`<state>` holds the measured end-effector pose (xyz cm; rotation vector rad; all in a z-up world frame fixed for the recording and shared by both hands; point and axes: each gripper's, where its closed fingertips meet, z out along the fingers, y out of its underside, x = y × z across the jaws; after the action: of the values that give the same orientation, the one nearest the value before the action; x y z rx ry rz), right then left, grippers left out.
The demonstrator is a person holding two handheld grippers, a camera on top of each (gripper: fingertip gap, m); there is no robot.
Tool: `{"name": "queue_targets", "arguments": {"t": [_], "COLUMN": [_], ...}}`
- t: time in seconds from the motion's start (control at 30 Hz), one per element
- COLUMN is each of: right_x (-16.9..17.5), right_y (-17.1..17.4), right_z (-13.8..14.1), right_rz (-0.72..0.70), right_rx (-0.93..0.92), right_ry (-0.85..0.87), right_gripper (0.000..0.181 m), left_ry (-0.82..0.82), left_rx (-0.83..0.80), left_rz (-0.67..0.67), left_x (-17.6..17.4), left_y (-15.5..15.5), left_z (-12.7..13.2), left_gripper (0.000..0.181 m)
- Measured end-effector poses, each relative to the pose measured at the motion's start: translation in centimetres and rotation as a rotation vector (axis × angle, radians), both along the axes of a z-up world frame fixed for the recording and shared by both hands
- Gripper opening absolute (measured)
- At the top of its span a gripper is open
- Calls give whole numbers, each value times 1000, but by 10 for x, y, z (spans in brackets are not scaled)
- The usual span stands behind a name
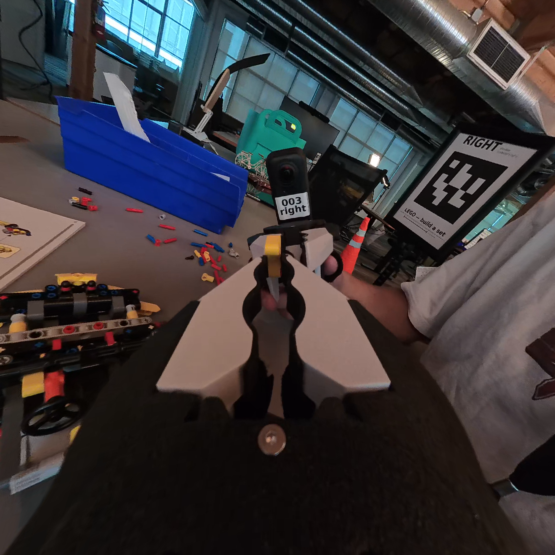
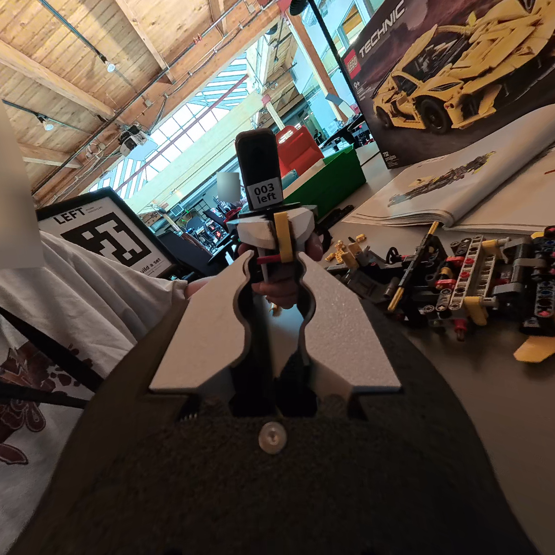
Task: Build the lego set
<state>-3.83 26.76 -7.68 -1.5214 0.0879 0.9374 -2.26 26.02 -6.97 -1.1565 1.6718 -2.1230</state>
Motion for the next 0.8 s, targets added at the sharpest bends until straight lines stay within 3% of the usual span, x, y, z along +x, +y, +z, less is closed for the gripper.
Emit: {"name": "queue_targets", "arguments": {"t": [0.3, 0.8], "right_x": [-5, -6], "right_y": [-3, -3], "right_z": [1, -20], "right_rz": [33, 31], "right_rx": [5, -92], "right_ry": [-2, -102], "right_gripper": [23, 23], "left_ry": [-25, 3], "left_rx": [50, 164], "left_rz": [-24, -15], "left_x": [-5, -6], "left_y": [-4, 2], "left_z": [0, -12], "left_gripper": [9, 9]}}
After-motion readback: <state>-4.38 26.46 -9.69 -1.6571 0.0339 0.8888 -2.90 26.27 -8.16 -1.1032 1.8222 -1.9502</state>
